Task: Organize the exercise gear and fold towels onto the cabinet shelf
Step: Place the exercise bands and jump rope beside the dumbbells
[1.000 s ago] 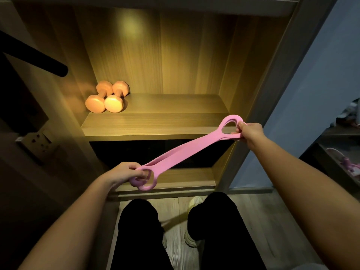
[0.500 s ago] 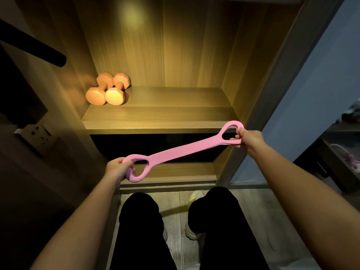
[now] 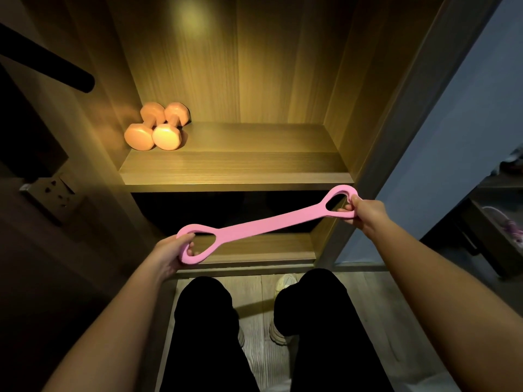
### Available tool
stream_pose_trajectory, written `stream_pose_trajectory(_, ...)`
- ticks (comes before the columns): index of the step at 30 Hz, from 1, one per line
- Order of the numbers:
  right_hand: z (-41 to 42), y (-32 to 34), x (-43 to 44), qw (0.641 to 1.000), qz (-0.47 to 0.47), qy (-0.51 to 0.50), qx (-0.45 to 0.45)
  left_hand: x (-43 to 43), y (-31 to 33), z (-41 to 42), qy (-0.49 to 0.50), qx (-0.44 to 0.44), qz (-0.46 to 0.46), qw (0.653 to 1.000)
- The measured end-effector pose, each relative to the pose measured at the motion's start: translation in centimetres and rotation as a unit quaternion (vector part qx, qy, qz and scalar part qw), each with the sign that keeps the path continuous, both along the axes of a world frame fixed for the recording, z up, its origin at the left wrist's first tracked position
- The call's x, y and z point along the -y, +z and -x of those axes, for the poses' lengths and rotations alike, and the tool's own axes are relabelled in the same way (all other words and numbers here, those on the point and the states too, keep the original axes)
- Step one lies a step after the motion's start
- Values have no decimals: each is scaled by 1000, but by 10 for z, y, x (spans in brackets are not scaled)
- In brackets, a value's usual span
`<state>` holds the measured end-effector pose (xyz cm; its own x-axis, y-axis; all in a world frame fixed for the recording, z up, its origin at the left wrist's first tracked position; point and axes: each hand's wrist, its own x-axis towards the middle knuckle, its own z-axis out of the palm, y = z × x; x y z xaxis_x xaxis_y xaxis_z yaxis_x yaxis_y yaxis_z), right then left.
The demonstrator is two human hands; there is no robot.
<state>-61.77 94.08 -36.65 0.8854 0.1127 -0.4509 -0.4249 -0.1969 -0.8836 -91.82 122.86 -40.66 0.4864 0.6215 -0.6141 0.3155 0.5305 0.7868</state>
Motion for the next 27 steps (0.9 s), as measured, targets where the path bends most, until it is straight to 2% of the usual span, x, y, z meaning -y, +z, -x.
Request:
stream_pose_trajectory(4, 4, -4, 3, 1000, -1, -8, -4, 1, 4, 1, -34, 6, 24, 999)
stream_pose_trajectory(11, 10, -11, 3, 1000, -7, -6, -18, 6, 16, 1, 45, 33, 146, 988)
stream_pose_trajectory(15, 15, -12, 5, 1000, -12, 0, -9, 13, 22, -5, 46, 45, 126, 990)
stream_pose_trajectory(19, 30, -8, -5, 995, 11, 49, 88, 25, 27, -19, 33, 63, 125, 990)
stream_pose_trajectory(23, 63, 2, -27, 972, 59, 119, 193, 51, 31, -39, 32, 78, 125, 989)
stream_pose_trajectory(27, 103, -1, -49, 948, 71, 194, 242, 78, 34, -54, 13, 93, 125, 988)
